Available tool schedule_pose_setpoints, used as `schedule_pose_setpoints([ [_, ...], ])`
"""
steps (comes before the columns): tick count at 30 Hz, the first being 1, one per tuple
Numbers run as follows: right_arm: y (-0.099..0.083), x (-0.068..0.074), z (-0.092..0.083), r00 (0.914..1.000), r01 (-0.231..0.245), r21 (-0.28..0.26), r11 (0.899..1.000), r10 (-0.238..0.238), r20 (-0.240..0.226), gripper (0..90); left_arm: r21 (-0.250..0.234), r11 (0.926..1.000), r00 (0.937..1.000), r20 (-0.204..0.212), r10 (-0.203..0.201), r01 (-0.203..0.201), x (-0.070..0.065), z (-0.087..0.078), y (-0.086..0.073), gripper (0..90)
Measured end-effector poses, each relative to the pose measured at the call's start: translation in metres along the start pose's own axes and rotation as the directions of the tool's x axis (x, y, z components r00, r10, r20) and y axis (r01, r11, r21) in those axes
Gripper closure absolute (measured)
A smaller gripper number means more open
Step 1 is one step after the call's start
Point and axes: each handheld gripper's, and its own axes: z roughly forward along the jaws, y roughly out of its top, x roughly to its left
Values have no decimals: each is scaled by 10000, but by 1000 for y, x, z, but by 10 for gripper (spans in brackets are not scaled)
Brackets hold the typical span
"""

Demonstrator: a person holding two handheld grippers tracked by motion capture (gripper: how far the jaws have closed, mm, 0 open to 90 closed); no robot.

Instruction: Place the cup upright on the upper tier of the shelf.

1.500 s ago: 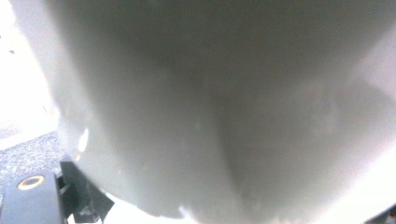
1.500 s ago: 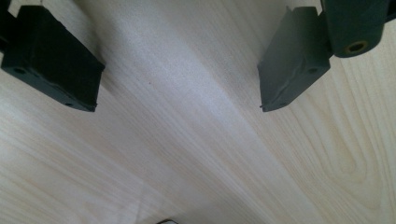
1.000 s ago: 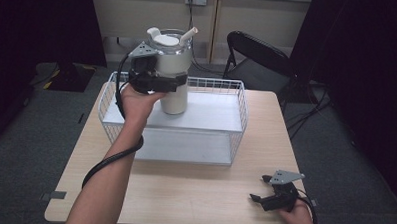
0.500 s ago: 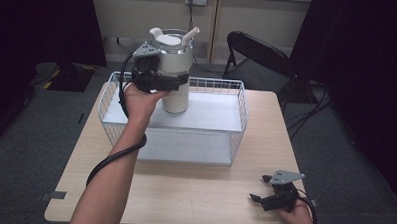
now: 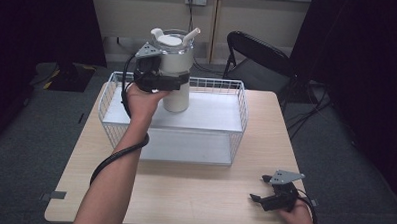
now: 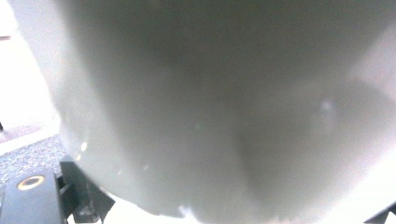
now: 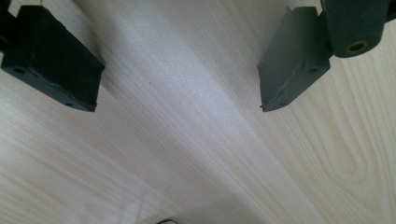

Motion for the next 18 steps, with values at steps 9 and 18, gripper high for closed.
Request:
schedule_pose_setpoints([
  [9, 0, 0, 0, 10000, 2, 1, 10000, -2, -1, 127, -257, 9992, 9995, 71, 297, -296, -3, -2, -6, 99],
  [18, 0, 0, 0, 10000, -1, 1, 10000, 1, 1, 127, -391, 9968, 9972, 251, 711, -701, -5, -6, -10, 98],
])
